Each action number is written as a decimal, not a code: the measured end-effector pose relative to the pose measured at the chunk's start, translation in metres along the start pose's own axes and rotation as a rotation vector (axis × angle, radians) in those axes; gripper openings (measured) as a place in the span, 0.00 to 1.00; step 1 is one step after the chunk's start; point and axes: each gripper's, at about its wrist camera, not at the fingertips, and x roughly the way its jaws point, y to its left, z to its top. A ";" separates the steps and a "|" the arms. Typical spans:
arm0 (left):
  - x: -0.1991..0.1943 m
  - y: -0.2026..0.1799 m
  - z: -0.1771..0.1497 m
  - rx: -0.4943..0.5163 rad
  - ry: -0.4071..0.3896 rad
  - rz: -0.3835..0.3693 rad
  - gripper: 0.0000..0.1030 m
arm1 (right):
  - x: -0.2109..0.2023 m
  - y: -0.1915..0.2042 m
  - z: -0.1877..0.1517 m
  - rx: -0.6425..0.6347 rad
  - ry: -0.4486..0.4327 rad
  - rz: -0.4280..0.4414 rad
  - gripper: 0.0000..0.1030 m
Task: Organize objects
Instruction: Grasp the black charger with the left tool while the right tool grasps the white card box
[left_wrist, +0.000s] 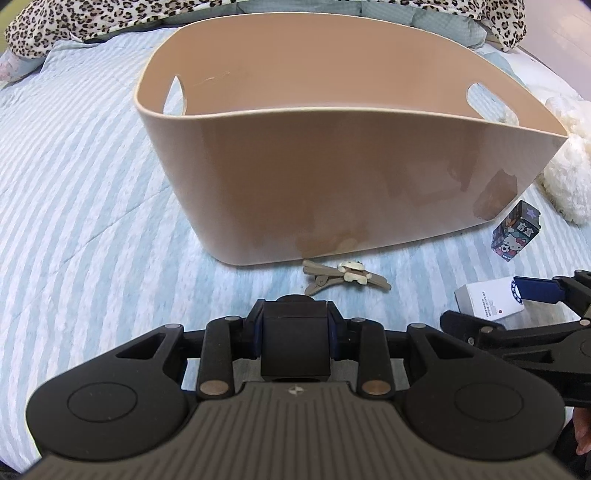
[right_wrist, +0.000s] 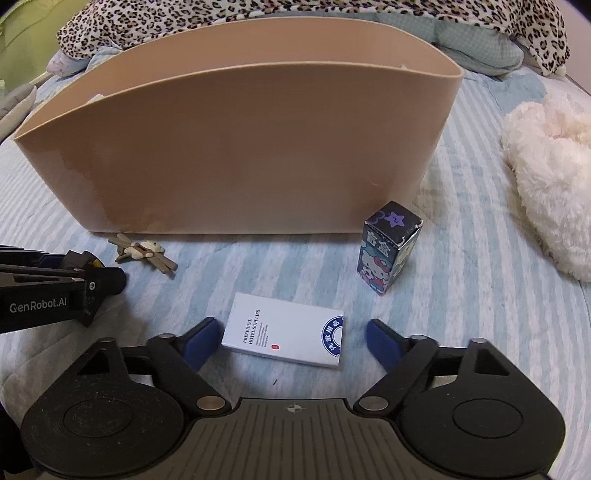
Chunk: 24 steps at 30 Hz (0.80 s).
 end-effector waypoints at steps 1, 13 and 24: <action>-0.001 0.001 -0.001 -0.005 0.002 -0.003 0.33 | -0.001 0.000 0.000 -0.003 -0.005 -0.002 0.65; -0.035 0.009 -0.015 -0.023 -0.020 -0.033 0.33 | -0.029 -0.007 -0.009 0.056 -0.044 0.003 0.55; -0.086 0.008 -0.005 0.021 -0.154 0.000 0.33 | -0.081 -0.024 -0.008 0.114 -0.166 0.039 0.55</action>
